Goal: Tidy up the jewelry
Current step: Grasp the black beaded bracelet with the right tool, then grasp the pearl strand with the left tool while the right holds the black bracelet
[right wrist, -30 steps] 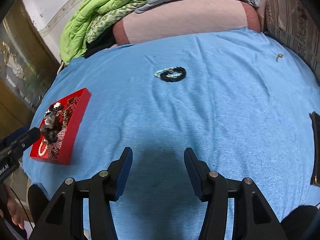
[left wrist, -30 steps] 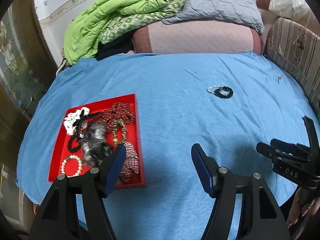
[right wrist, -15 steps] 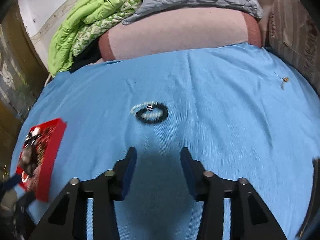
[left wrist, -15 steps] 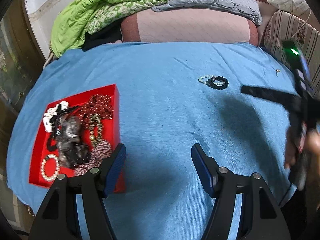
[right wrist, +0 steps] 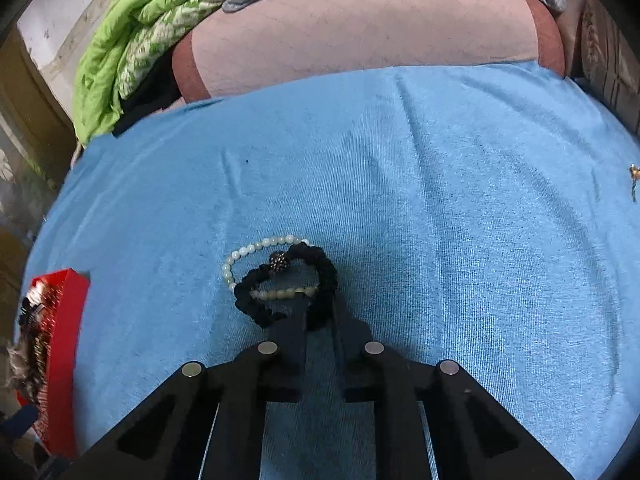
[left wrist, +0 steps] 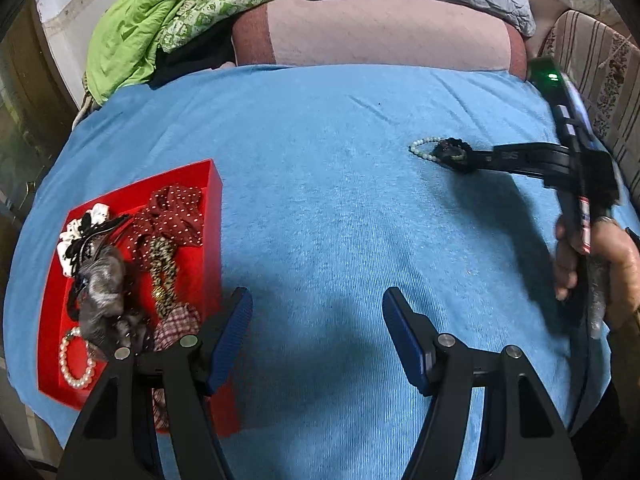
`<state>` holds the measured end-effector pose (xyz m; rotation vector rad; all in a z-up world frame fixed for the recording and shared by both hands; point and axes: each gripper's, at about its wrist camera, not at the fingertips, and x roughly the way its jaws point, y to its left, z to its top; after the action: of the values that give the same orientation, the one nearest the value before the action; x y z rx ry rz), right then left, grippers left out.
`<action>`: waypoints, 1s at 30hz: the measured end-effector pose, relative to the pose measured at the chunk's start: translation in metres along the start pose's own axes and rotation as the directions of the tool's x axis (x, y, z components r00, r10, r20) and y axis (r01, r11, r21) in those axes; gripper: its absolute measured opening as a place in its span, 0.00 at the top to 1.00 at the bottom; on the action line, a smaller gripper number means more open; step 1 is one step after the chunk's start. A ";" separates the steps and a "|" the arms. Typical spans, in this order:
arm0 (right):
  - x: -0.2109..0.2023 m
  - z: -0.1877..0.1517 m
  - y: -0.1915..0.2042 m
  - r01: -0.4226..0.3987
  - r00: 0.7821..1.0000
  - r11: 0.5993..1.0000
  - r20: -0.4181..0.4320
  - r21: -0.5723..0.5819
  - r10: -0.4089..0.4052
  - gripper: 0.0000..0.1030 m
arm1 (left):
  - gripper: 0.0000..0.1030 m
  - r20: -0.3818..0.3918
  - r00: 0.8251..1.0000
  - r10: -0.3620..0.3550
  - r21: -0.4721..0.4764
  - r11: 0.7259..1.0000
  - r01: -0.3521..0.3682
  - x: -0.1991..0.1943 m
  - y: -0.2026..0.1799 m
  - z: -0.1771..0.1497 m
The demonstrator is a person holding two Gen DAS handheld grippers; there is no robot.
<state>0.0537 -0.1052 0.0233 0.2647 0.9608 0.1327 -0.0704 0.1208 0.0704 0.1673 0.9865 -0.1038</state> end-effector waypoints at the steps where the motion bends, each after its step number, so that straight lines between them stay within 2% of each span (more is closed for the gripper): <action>1: -0.002 -0.001 -0.003 0.005 1.000 1.000 0.002 0.005 -0.005 0.94 | 0.35 -0.006 1.000 -0.004 -0.001 1.000 0.004 0.003 -0.001 0.002; 3: -0.009 -0.006 -0.012 0.018 1.000 1.000 0.002 0.020 -0.018 0.94 | 0.35 -0.010 1.000 -0.017 -0.004 1.000 0.017 0.007 -0.003 0.007; 6: -0.020 -0.014 -0.022 0.115 0.993 0.993 0.005 -0.007 -0.115 0.99 | 0.35 -0.007 1.000 -0.027 0.000 1.000 0.027 0.013 -0.010 0.018; 9: -0.033 -0.019 -0.033 0.160 0.987 0.987 0.012 0.002 -0.160 0.98 | 0.35 0.004 0.999 -0.033 0.002 0.999 0.033 0.017 -0.018 0.032; 12: -0.044 -0.025 -0.043 0.105 0.994 0.994 0.035 0.032 -0.107 0.98 | 0.35 0.014 0.997 -0.074 -0.016 0.997 0.074 0.026 -0.028 0.053; 13: -0.045 -0.026 -0.045 0.077 0.996 0.996 0.044 0.038 -0.078 0.95 | 0.35 0.024 0.996 -0.083 -0.025 0.996 0.083 0.032 -0.033 0.062; 15: -0.042 -0.024 -0.046 0.030 0.998 0.998 0.054 0.048 -0.033 0.73 | 0.35 0.042 0.995 -0.088 -0.032 0.995 0.090 0.041 -0.039 0.075; 16: -0.040 -0.023 -0.046 0.012 0.998 0.998 0.059 0.054 -0.015 0.53 | 0.35 0.045 0.995 -0.085 -0.037 0.996 0.086 0.050 -0.045 0.084; 17: -0.038 -0.022 -0.044 -0.004 0.998 0.998 0.069 0.060 0.000 0.49 | 0.35 0.043 0.995 -0.089 -0.043 0.995 0.091 0.059 -0.047 0.092; 22: -0.023 -0.016 -0.038 -0.051 0.996 0.997 0.074 0.058 0.046 0.49 | 0.36 0.021 0.990 -0.139 -0.048 0.989 0.139 0.098 -0.058 0.120; 28: -0.016 -0.014 -0.029 -0.022 0.996 1.000 0.084 0.004 0.022 0.50 | 0.42 -0.036 0.976 -0.214 0.008 0.977 0.215 0.142 -0.082 0.140; 30: -0.013 -0.014 -0.027 -0.011 0.997 1.000 0.082 -0.009 0.012 0.54 | 0.42 -0.027 0.980 -0.197 0.044 0.979 0.198 0.146 -0.089 0.141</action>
<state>0.0350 -0.1316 0.0188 0.2660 0.8771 0.1352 0.1106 0.0050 0.0157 0.1128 1.0223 -0.3074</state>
